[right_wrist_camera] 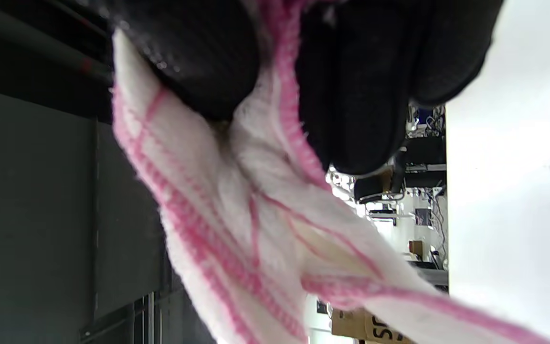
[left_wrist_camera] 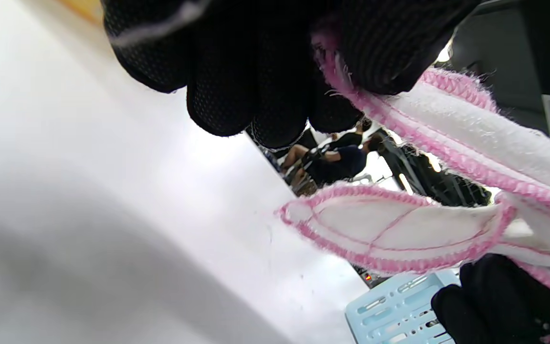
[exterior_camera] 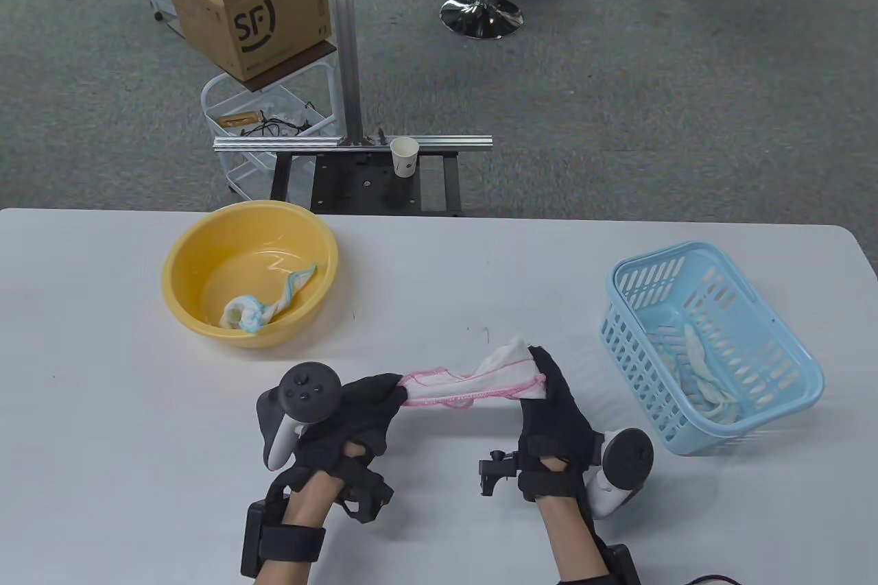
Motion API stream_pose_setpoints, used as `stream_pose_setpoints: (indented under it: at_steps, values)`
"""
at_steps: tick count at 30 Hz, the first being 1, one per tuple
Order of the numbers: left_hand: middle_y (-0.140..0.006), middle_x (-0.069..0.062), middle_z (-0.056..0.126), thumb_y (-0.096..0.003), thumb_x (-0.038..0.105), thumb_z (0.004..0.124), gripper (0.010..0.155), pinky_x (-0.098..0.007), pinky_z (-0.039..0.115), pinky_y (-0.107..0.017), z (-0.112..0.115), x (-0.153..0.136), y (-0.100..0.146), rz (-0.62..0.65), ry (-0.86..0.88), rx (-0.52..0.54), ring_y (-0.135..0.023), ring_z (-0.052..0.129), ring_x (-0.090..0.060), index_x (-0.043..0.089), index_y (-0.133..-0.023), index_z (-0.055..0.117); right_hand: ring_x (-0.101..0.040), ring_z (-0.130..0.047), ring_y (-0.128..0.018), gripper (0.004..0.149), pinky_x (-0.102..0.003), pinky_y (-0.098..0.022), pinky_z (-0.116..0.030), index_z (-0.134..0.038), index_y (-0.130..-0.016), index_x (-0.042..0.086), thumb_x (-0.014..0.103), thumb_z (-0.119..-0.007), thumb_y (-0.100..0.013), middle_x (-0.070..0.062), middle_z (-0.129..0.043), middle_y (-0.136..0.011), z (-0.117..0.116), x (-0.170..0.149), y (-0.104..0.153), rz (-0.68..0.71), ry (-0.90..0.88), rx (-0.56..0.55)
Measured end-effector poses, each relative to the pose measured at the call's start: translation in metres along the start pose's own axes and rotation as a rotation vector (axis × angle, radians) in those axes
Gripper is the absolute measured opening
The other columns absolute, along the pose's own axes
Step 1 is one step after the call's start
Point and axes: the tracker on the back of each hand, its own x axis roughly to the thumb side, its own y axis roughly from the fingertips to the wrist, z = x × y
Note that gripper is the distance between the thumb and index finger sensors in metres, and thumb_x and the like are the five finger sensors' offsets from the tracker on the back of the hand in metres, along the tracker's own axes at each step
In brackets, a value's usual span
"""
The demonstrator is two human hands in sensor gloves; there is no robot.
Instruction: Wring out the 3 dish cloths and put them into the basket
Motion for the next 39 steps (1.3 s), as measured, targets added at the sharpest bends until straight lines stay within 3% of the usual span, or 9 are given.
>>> stream_pose_setpoints:
  at_steps: [8,11,14,17,23,26,30,33,39]
  values:
    - [-0.092,0.002,0.091,-0.0466,0.047,0.081,0.047,-0.053,0.071,-0.068,0.0,-0.036,-0.002,-0.083,0.128,-0.091,-0.086,0.091,-0.029,0.027,-0.087,0.092,-0.038,-0.101,-0.062,0.047,-0.06,-0.058,-0.074,-0.076,-0.093,0.015,0.029,-0.085,-0.049,-0.012,-0.101,-0.068,-0.001,-0.005,-0.005,-0.033,0.014,0.09]
    - [-0.097,0.002,0.086,-0.0458,0.05,0.082,0.052,-0.054,0.069,-0.07,-0.009,-0.046,0.001,-0.093,0.171,-0.045,-0.09,0.087,-0.03,0.027,-0.092,0.087,-0.038,-0.101,-0.062,0.047,-0.06,-0.058,-0.074,-0.076,-0.093,0.015,0.029,-0.085,-0.05,-0.012,-0.101,-0.068,0.001,-0.005,-0.007,-0.042,0.001,0.125]
    - [-0.107,0.004,0.073,-0.0449,0.057,0.081,0.063,-0.055,0.061,-0.075,-0.016,-0.055,0.004,-0.06,0.277,-0.057,-0.101,0.074,-0.029,0.03,-0.102,0.075,-0.038,-0.1,-0.063,0.047,-0.061,-0.058,-0.074,-0.076,-0.094,0.015,0.029,-0.085,-0.05,-0.012,-0.101,-0.068,-0.002,-0.006,-0.01,-0.066,-0.005,0.247]
    - [-0.115,0.005,0.058,-0.043,0.064,0.081,0.077,-0.06,0.044,-0.081,-0.013,-0.059,0.003,-0.014,0.493,-0.176,-0.112,0.053,-0.03,0.031,-0.109,0.061,-0.038,-0.1,-0.064,0.046,-0.061,-0.059,-0.073,-0.076,-0.094,0.016,0.029,-0.085,-0.05,-0.011,-0.101,-0.069,-0.01,-0.008,-0.009,-0.101,-0.002,0.378]
    - [-0.123,0.006,0.026,-0.0377,0.086,0.071,0.106,-0.062,0.025,-0.082,0.028,-0.045,0.0,0.045,0.602,-0.693,-0.119,0.019,-0.03,0.035,-0.117,0.023,-0.04,-0.095,-0.071,0.046,-0.063,-0.063,-0.068,-0.076,-0.095,0.017,0.028,-0.084,-0.051,-0.011,-0.1,-0.072,-0.033,-0.01,0.001,-0.12,0.038,0.578]
    - [-0.122,0.002,0.034,-0.0367,0.088,0.071,0.111,-0.063,0.033,-0.082,0.045,-0.033,0.002,0.082,0.654,-0.879,-0.118,0.036,-0.033,0.033,-0.118,0.019,-0.041,-0.092,-0.074,0.045,-0.064,-0.063,-0.066,-0.077,-0.095,0.018,0.028,-0.084,-0.051,-0.012,-0.1,-0.073,-0.035,-0.007,0.002,-0.075,0.121,0.58]
    - [-0.117,0.001,0.052,-0.0359,0.082,0.082,0.114,-0.06,0.05,-0.08,0.057,-0.022,0.004,0.089,0.599,-0.906,-0.108,0.063,-0.033,0.028,-0.117,0.022,-0.041,-0.092,-0.074,0.045,-0.063,-0.063,-0.067,-0.077,-0.094,0.018,0.028,-0.084,-0.051,-0.012,-0.1,-0.072,-0.032,-0.004,0.001,0.011,0.262,0.517]
    - [-0.108,0.003,0.065,-0.0398,0.071,0.088,0.108,-0.055,0.061,-0.075,0.062,-0.017,0.003,0.073,0.496,-0.877,-0.095,0.078,-0.028,0.024,-0.116,0.028,-0.041,-0.093,-0.073,0.045,-0.064,-0.062,-0.067,-0.077,-0.094,0.017,0.028,-0.084,-0.051,-0.012,-0.1,-0.071,-0.032,-0.002,0.003,0.073,0.352,0.478]
    - [-0.075,0.006,0.092,-0.0439,0.051,0.092,0.068,-0.048,0.079,-0.055,0.059,-0.019,-0.002,-0.007,0.42,-0.706,-0.058,0.099,-0.021,0.021,-0.101,0.072,-0.043,-0.091,-0.077,0.045,-0.065,-0.063,-0.066,-0.077,-0.094,0.016,0.028,-0.085,-0.051,-0.013,-0.098,-0.077,-0.034,0.003,0.006,0.153,0.431,0.467]
